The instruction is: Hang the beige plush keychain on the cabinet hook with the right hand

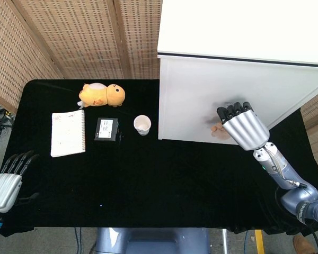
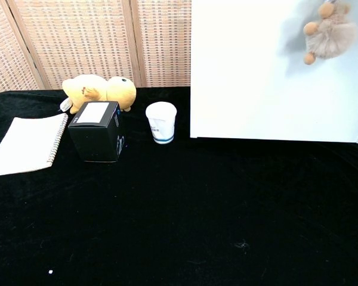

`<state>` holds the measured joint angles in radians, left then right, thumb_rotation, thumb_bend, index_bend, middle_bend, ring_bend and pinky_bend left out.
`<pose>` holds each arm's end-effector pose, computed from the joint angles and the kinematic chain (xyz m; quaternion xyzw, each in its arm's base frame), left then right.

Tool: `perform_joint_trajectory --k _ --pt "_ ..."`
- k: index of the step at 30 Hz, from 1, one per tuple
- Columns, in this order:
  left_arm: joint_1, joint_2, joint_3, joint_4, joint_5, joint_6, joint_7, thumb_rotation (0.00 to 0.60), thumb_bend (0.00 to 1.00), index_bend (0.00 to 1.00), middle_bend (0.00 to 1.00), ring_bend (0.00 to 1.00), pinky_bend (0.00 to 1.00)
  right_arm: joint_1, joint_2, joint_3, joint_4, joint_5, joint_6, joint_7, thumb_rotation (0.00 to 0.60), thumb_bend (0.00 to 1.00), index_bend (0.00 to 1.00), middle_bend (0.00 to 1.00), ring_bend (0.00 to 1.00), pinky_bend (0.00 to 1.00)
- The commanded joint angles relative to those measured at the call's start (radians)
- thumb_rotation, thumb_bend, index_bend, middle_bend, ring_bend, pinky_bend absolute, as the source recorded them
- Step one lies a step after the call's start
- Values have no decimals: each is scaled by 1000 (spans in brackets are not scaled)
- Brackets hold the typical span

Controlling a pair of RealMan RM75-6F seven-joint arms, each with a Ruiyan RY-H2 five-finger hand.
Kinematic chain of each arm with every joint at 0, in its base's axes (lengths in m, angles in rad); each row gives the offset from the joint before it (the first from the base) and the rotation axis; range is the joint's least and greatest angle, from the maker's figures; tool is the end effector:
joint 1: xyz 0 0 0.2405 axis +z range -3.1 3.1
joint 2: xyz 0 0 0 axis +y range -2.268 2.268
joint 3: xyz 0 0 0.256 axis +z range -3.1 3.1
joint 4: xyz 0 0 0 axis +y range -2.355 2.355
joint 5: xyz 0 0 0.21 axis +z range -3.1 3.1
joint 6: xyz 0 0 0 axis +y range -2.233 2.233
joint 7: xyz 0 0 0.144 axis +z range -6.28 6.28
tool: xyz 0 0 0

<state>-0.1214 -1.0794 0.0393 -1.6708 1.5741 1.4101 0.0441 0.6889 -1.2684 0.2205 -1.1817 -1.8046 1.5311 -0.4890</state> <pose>-0.2983 0.1703 0.1409 -0.6588 -0.3969 -0.3534 0.5324 -0.1505 -0.3610 0.1634 0.6713 0.1885 0.4247 0.5774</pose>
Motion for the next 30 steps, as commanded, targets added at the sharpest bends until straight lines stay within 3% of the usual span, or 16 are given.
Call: perform_joint_trajectory --k 1,13,22,25,30 --pt "0 0 0 0 0 -1 0 600 0 0 0 0 0 -2 2 -1 0 -1 7 1 600 492 654 908 838 1000" --pt "0 0 2 -1 5 0 1 600 0 0 0 0 0 -23 37 8 -42 -11 68 9 600 467 647 907 838 1000" --pt "3 4 6 -4 16 9 -5 600 0 0 0 0 0 -114 104 -10 -136 -40 209 71 600 446 596 860 804 1000" --pt "5 5 7 -5 23 14 -7 600 0 0 0 0 0 -174 120 -32 -188 -19 244 95 600 350 485 702 670 928" --pt "10 6 11 -6 36 28 -5 600 0 0 0 0 0 -298 151 -92 -326 57 248 71 600 11 243 250 199 462"
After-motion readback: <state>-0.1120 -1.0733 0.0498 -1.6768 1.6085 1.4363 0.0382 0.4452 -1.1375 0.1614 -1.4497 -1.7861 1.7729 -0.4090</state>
